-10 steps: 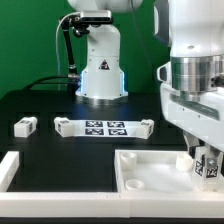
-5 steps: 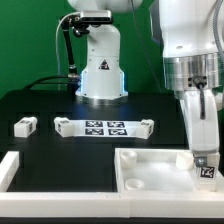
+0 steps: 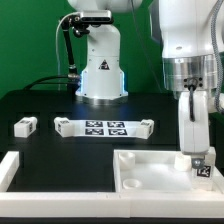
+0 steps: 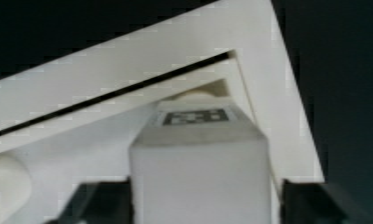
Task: Assemble square table
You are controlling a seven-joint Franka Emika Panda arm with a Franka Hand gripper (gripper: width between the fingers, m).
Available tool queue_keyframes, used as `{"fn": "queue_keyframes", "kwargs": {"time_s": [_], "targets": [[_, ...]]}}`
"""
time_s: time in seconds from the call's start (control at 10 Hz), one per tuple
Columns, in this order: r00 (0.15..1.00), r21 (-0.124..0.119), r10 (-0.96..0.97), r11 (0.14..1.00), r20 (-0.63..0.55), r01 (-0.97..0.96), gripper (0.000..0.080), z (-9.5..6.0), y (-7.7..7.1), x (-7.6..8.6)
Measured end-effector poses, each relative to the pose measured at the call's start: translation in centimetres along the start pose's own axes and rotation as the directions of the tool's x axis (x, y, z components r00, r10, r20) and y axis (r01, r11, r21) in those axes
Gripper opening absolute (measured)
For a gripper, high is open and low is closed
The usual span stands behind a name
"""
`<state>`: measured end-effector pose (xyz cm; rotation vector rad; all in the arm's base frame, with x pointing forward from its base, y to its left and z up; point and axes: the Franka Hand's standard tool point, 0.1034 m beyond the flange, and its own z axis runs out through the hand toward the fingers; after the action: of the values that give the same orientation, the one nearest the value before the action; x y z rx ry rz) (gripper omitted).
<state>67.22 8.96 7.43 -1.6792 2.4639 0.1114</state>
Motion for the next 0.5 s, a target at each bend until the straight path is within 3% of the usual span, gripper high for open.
{"fn": "queue_keyframes", "kwargs": {"time_s": [0.1,0.2,0.3,0.5], "targets": [[1.0,0.004,-0.012,1.0,0.002,0.012,0.0542,-0.2,0.0,-0.1],[0.999,0.014,-0.047,0.999,0.008,0.047,0.0627,-1.2,0.5,-0.2],[0.998,0.017,-0.064,0.998,0.017,0.063,0.0643,-2.9,1.3,-0.2],[0.996,0.022,-0.086,0.996,0.028,0.085,0.0648,-4.8,1.0,-0.5]]}}
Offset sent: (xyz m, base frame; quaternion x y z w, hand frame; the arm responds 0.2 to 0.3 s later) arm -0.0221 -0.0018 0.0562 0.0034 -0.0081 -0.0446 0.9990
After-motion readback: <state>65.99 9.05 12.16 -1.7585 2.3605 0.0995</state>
